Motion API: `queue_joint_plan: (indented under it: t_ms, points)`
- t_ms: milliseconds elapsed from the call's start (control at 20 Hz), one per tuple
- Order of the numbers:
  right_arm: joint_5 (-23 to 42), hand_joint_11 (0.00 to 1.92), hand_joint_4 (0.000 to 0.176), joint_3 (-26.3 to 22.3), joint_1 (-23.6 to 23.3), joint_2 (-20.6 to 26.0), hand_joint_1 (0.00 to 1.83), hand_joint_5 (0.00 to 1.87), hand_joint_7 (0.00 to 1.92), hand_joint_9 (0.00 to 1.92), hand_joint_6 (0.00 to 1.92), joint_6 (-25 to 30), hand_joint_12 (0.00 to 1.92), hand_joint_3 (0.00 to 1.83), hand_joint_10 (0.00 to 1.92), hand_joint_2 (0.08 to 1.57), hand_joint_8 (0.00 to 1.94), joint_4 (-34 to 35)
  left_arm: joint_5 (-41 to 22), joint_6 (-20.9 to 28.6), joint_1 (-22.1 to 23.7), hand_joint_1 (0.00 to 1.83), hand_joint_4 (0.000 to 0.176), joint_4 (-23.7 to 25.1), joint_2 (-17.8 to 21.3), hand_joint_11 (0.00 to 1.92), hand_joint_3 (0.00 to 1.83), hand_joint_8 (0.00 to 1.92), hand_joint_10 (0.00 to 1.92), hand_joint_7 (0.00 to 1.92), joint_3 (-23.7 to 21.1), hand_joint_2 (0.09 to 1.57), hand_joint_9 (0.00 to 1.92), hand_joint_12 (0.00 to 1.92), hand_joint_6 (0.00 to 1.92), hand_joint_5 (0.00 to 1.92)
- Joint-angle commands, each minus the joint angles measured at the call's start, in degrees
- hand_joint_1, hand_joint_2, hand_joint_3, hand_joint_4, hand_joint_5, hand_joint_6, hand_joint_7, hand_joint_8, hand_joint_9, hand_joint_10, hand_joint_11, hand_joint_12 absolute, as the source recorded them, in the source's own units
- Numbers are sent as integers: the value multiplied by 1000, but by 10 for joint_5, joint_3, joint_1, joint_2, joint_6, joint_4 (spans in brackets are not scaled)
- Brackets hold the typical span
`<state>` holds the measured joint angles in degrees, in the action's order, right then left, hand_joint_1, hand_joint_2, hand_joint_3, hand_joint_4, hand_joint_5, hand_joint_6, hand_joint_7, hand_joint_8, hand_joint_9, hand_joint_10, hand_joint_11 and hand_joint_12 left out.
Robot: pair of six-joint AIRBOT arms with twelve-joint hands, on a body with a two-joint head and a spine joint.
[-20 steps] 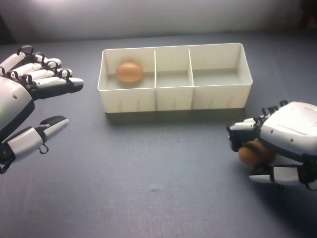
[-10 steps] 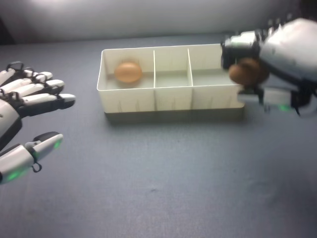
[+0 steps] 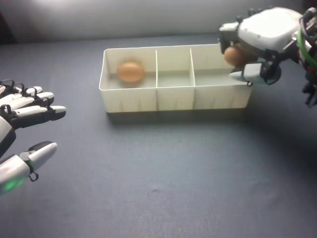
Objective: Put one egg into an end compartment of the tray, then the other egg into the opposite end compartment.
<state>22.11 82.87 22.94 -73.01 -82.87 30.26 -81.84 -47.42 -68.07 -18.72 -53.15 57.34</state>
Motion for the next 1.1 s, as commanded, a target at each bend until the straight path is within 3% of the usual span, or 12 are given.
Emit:
queue_joint_plan:
  t_ms: [0,100,250,350,500,600,650,750,800,850,900,1050]
  points:
    - [60,11,0,2,-8,0,374,2,55,13,83,-10,1463,0,593,1284,295,-2,-72,4,4,581,0,1,-1,0,0,2,7,410,3,1416,288,1002,6,614]
    - [60,0,24,3,-8,0,261,0,1,0,2,-13,974,0,54,1293,23,11,-73,4,4,584,0,-1,-2,0,0,0,8,403,3,1415,291,1005,0,576]
    - [73,0,69,-15,-8,1,223,0,0,0,0,-13,582,0,0,1306,0,11,-75,5,3,598,0,-3,-3,0,0,0,6,396,2,1408,286,1031,2,565]
    - [89,0,57,-38,-11,15,102,0,0,0,0,-13,32,0,0,1307,0,-2,-75,5,3,557,0,-4,-3,0,0,1,4,384,2,1409,284,1011,3,551]
    - [136,0,45,-92,-15,53,132,0,0,0,0,28,0,0,0,1287,0,-63,-84,5,3,534,0,-5,-1,0,0,0,0,363,-2,1404,273,971,0,508]
    - [194,0,160,-137,-14,92,26,0,0,0,0,103,0,0,0,1280,0,-127,-97,5,3,515,4,-5,4,0,0,0,0,317,-5,1403,247,860,0,422]
    - [241,0,158,-172,-7,124,38,0,0,0,0,133,0,0,0,1286,0,-167,-109,5,3,497,11,-5,8,0,1,0,1,299,-8,1405,231,820,0,389]
    - [304,8,58,-227,9,169,64,0,0,0,0,139,4,4,0,1308,0,-210,-129,5,-2,487,18,-5,14,0,0,0,0,274,-13,1400,203,779,0,285]
    - [339,26,70,-253,21,192,50,0,0,0,0,139,15,0,0,1299,0,-226,-141,5,-5,499,8,-7,16,0,0,0,0,267,-15,1398,202,759,0,255]
    - [373,4,91,-274,41,209,112,0,0,32,0,139,1232,0,91,1298,0,-237,-154,5,-9,485,11,-10,18,0,0,1,3,206,-18,1391,143,592,2,194]
    - [433,0,76,-301,79,232,112,0,0,6,0,139,1672,0,412,1317,0,-242,-171,4,-15,509,13,-15,19,0,0,2,2,164,-20,1383,116,437,2,150]
    - [571,0,98,-345,188,274,52,0,0,0,0,158,1705,0,61,1294,0,-241,-172,-1,-11,513,93,-11,21,0,0,1,1,44,-24,1375,36,182,0,34]
